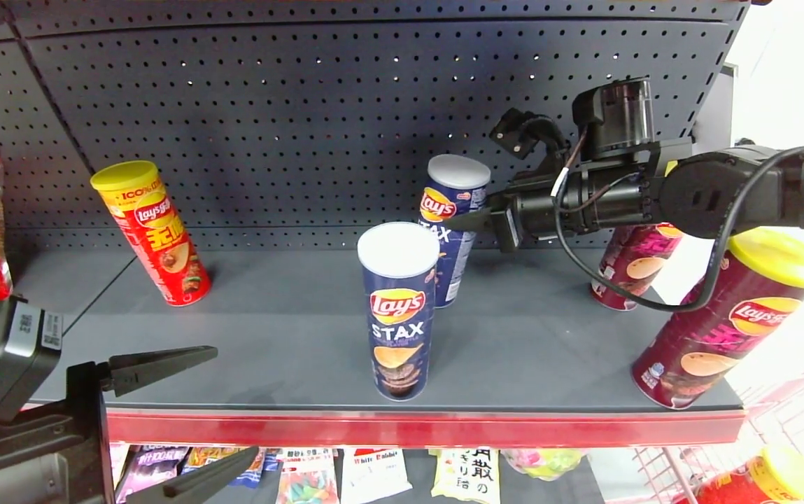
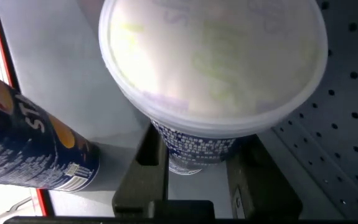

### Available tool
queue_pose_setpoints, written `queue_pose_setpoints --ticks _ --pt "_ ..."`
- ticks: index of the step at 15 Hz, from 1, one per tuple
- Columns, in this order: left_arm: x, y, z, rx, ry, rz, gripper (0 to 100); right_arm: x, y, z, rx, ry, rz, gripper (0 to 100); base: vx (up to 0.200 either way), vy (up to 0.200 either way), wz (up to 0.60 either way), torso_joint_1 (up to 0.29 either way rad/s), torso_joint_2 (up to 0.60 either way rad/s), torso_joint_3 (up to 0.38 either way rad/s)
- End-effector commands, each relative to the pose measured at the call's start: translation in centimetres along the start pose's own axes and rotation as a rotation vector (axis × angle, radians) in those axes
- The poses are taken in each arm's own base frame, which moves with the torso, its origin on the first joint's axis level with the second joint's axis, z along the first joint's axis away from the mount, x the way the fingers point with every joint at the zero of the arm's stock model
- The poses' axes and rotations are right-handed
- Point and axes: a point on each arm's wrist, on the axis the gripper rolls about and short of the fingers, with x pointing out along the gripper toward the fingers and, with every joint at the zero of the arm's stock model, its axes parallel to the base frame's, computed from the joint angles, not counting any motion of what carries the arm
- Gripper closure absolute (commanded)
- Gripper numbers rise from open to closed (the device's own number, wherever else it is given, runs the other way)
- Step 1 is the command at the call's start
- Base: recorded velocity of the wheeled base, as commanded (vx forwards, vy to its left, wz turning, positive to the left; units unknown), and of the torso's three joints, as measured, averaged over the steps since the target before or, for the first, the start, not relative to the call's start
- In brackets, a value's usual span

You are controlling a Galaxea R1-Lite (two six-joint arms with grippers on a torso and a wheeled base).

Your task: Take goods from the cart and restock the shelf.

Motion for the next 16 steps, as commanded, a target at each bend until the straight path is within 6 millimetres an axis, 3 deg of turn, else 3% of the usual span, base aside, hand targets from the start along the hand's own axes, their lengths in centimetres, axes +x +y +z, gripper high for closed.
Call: queue_pose_setpoints --ticks 1,8,9,16 --pt "0.1 0.0 0.0 -0.002 0.003 -0.002 0 0.0 0.3 0.1 -0.002 0.000 0.007 100 0.000 0.000 0.00 0.000 0.00 0.000" --pt "0.1 0.1 0.0 -0.002 0.002 0.000 0 0.5 1.1 -0.1 -0.001 0.013 0.031 100 0.000 0.000 0.00 0.000 0.00 0.000" --pt "0.1 0.0 0.0 -0.001 0.002 -0.002 0 0.5 1.1 -0.2 0.000 0.015 0.031 0 0.000 0.000 0.00 0.000 0.00 0.000" --pt "0.1 0.1 0.0 -0.002 0.003 -0.002 0 -1.3 2.1 -0.5 0.013 0.032 0.022 0 0.000 0.000 0.00 0.000 0.00 0.000"
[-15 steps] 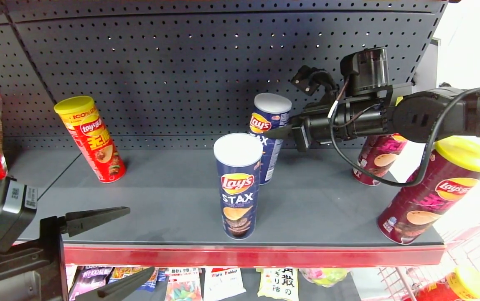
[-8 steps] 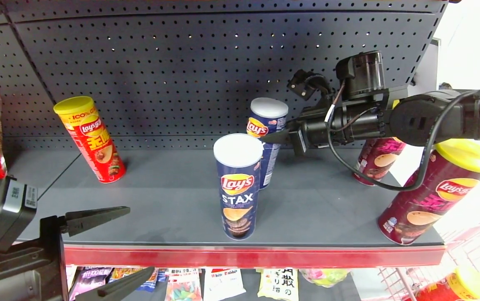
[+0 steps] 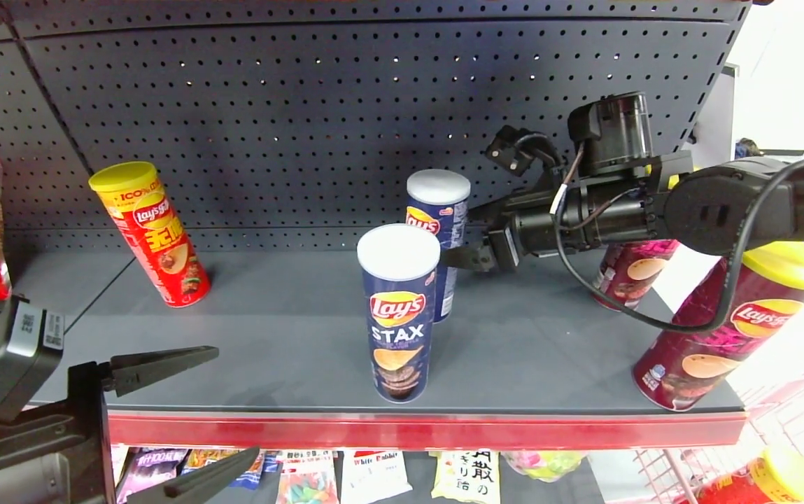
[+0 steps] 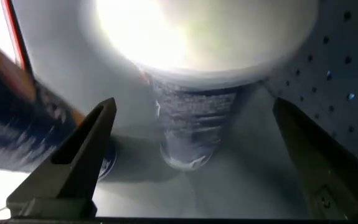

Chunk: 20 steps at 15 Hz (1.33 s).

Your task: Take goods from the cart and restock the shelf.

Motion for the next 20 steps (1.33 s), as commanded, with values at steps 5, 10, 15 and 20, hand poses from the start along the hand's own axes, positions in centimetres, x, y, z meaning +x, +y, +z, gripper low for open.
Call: queue_pose_setpoints --ticks 5,10,15,20 --pt "0.7 0.4 0.0 -0.013 0.022 0.001 0 -4.2 2.1 -1.3 0.056 0.047 -0.067 0 0.000 0.000 0.00 0.000 0.00 0.000" --pt "2.2 1.4 -0.4 -0.041 0.080 0.040 0 -8.5 3.5 -2.1 0.083 0.046 -0.123 0 0.000 0.000 0.00 0.000 0.00 0.000" --pt "4.3 2.9 -0.2 -0.061 0.120 0.051 0 -14.6 7.5 -2.1 0.053 -0.040 -0.136 0 0.000 0.000 0.00 0.000 0.00 0.000" --pt "5.1 3.4 -0.2 -0.066 0.135 0.048 0 -17.0 9.5 -2.0 0.093 -0.098 -0.129 0 0.000 0.000 0.00 0.000 0.00 0.000"
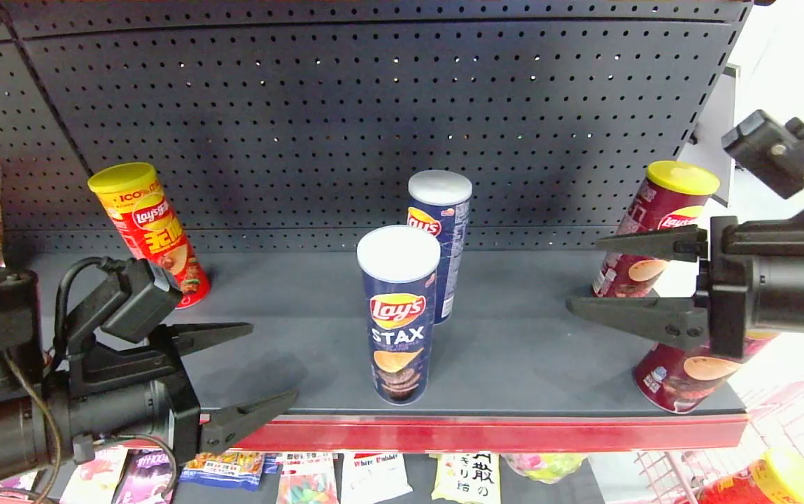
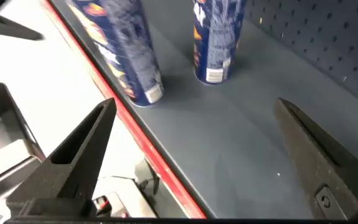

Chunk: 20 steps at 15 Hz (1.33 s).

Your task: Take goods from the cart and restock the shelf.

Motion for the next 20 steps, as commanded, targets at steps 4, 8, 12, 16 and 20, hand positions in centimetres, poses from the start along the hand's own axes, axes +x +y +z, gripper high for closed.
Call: queue_pose_setpoints --ticks 4,8,12,16,20 --pt "1.7 0.7 -0.9 -0.021 0.049 -0.012 0 -7.4 2.7 -1.7 -0.015 -0.132 -0.088 0 0.000 0.000 0.00 0.000 0.00 0.000" --pt "3.3 1.2 -1.4 -0.024 0.064 -0.024 0 -11.5 4.1 -3.8 0.102 -0.216 -0.220 0 0.000 0.000 0.00 0.000 0.00 0.000" --pt "4.8 1.8 -1.8 -0.011 0.072 -0.018 0 -13.0 3.7 -3.7 0.191 -0.270 -0.392 0 0.000 0.000 0.00 0.000 0.00 0.000" --pt "6.6 2.3 -1.4 -0.002 0.082 0.002 0 -13.7 2.9 -4.2 0.239 -0.266 -0.542 0 0.000 0.000 0.00 0.000 0.00 0.000" --pt "8.0 2.5 -1.0 0.004 0.086 -0.001 0 -13.8 2.8 -4.2 0.268 -0.273 -0.564 0 0.000 0.000 0.00 0.000 0.00 0.000"
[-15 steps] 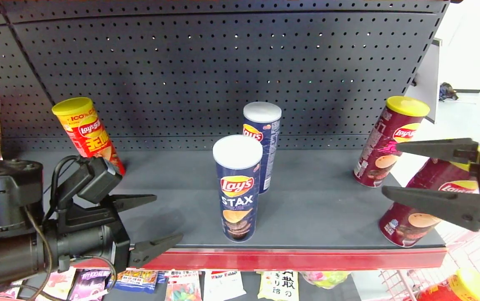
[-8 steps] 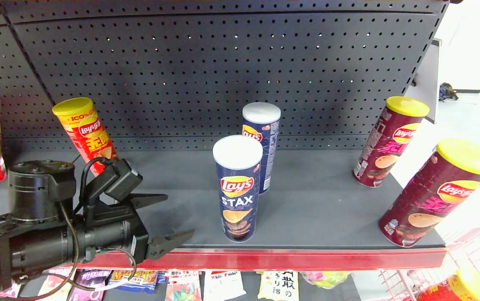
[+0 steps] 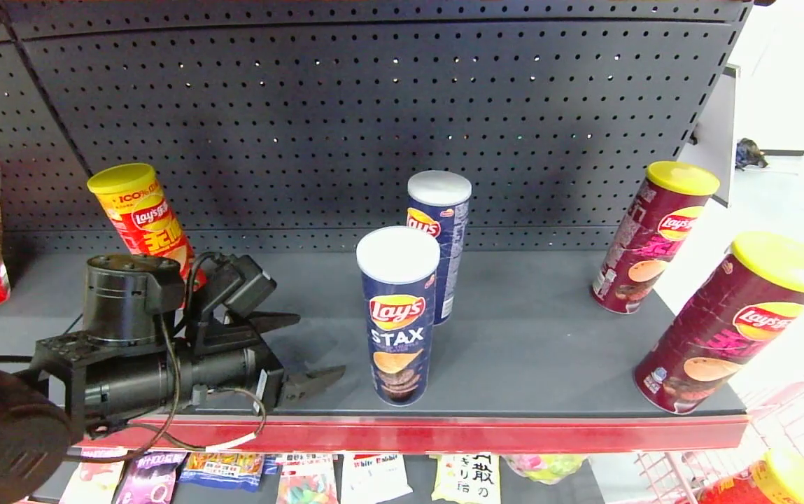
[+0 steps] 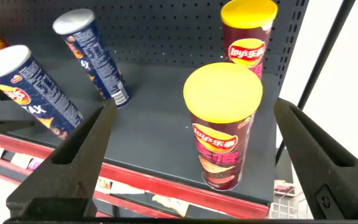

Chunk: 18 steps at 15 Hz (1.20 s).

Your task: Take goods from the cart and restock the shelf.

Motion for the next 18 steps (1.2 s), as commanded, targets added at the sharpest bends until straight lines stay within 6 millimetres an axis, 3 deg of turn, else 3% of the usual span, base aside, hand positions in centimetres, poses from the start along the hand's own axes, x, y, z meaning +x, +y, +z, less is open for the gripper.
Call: queue_pose_setpoints --ticks 1,7,18 --pt "0.8 0.1 -0.1 -0.003 0.014 -0.007 0 0.1 -0.1 0.0 0.001 0.002 -0.005 0 0.000 0.000 0.00 0.000 0.00 0.000" --pt "3.1 0.0 0.8 0.018 0.006 -0.041 0 0.1 -0.1 0.1 0.003 0.000 -0.005 0 0.000 0.000 0.00 0.000 0.00 0.000" --pt "4.4 0.1 1.5 0.029 -0.009 -0.049 0 0.1 -0.1 -0.1 0.007 0.006 -0.008 0 0.000 0.000 0.00 0.000 0.00 0.000"
